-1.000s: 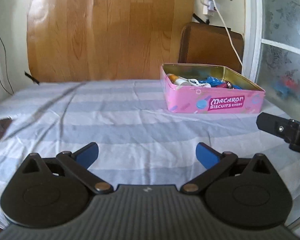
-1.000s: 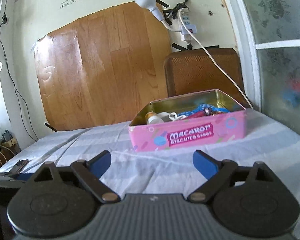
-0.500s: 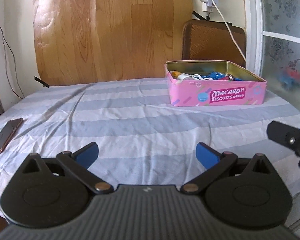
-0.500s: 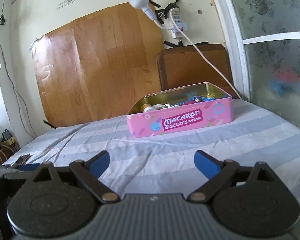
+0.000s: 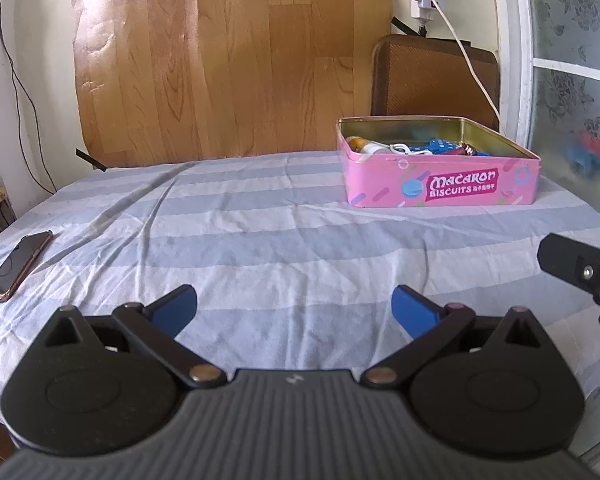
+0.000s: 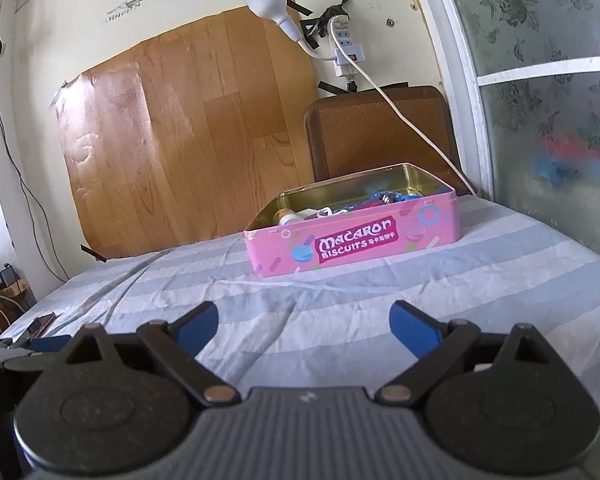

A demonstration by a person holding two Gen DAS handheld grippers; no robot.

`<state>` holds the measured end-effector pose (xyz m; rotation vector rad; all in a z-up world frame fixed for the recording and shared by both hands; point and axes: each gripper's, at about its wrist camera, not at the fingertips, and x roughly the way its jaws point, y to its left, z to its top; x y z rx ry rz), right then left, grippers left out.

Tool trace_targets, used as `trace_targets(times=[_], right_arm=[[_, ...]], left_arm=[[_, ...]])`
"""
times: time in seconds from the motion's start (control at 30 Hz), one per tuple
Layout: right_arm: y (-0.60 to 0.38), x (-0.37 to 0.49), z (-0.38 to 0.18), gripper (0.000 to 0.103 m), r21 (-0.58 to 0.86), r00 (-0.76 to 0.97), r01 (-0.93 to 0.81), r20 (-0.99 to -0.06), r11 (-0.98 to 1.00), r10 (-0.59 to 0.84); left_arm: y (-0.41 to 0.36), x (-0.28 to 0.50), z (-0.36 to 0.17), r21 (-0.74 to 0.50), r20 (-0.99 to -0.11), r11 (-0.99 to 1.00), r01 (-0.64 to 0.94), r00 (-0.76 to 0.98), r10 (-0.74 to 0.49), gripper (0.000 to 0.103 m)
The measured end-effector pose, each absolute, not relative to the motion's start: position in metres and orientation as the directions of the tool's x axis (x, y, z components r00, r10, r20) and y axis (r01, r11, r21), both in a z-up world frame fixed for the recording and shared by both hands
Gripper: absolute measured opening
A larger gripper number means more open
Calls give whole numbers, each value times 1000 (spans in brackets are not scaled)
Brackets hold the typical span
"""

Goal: Organize rigid objects

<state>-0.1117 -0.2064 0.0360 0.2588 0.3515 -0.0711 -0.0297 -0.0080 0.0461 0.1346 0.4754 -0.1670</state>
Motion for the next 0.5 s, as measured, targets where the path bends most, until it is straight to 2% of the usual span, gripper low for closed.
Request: trace_targets(times=[0.5], right_arm=[[-202, -110, 36, 96, 226, 936, 102, -352, 969, -17]], left_arm=[[-11, -31, 44, 118, -473, 973, 200, 873, -122, 103]])
